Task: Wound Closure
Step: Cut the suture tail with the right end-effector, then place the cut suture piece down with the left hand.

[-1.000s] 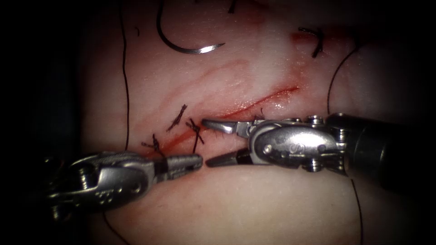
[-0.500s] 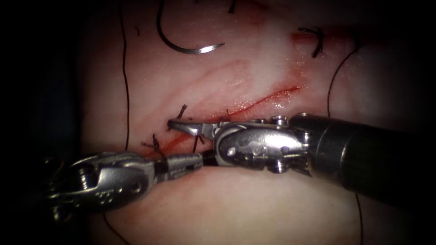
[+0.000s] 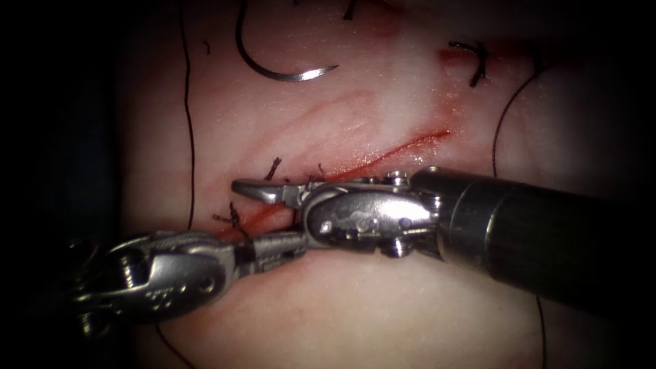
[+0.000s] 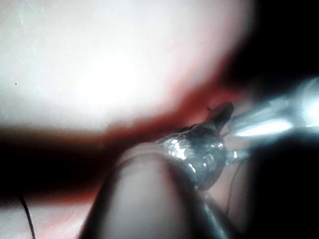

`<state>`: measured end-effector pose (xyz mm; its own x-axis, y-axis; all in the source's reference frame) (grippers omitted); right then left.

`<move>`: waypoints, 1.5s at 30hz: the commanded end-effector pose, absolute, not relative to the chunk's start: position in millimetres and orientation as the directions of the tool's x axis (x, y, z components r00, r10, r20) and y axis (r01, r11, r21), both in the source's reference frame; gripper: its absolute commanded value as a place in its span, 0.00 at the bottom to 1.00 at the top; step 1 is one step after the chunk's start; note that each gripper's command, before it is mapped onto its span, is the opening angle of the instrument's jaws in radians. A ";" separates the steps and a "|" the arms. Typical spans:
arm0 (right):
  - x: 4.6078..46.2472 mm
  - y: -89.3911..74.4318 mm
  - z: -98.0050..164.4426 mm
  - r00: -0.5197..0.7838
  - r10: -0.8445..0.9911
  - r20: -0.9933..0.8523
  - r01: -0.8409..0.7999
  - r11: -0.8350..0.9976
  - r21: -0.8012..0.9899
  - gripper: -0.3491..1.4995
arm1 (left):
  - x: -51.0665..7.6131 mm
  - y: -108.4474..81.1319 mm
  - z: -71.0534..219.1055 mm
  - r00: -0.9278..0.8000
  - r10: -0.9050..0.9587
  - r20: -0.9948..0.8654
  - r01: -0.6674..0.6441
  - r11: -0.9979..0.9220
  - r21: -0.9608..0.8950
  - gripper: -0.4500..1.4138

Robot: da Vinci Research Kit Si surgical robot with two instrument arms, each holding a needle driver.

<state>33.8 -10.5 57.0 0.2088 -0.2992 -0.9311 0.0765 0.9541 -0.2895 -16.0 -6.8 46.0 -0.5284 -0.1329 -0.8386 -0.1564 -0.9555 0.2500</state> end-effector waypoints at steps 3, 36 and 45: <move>34.7 -10.0 57.3 0.204 -0.301 -0.932 0.077 0.954 -0.291 0.70 | -16.6 -6.3 46.4 -0.527 -0.135 -0.839 -0.157 -0.955 0.253 0.05; 20.6 -6.1 54.3 0.432 -0.199 -0.880 0.033 0.978 -0.205 0.92 | -11.7 4.5 43.2 -0.563 -0.081 -0.823 -0.214 -0.947 0.239 0.05; 20.8 -6.4 54.4 0.438 -0.176 -0.882 0.005 0.981 -0.193 0.92 | -11.7 5.0 50.7 -0.577 0.017 -0.816 -0.258 -0.952 0.163 0.05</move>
<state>20.0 -6.8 54.0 0.4400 -0.1732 -0.8812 0.0057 0.9817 -0.1901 -11.3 4.1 51.2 -0.5808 0.0317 -0.8135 -0.2625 -0.9532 0.1503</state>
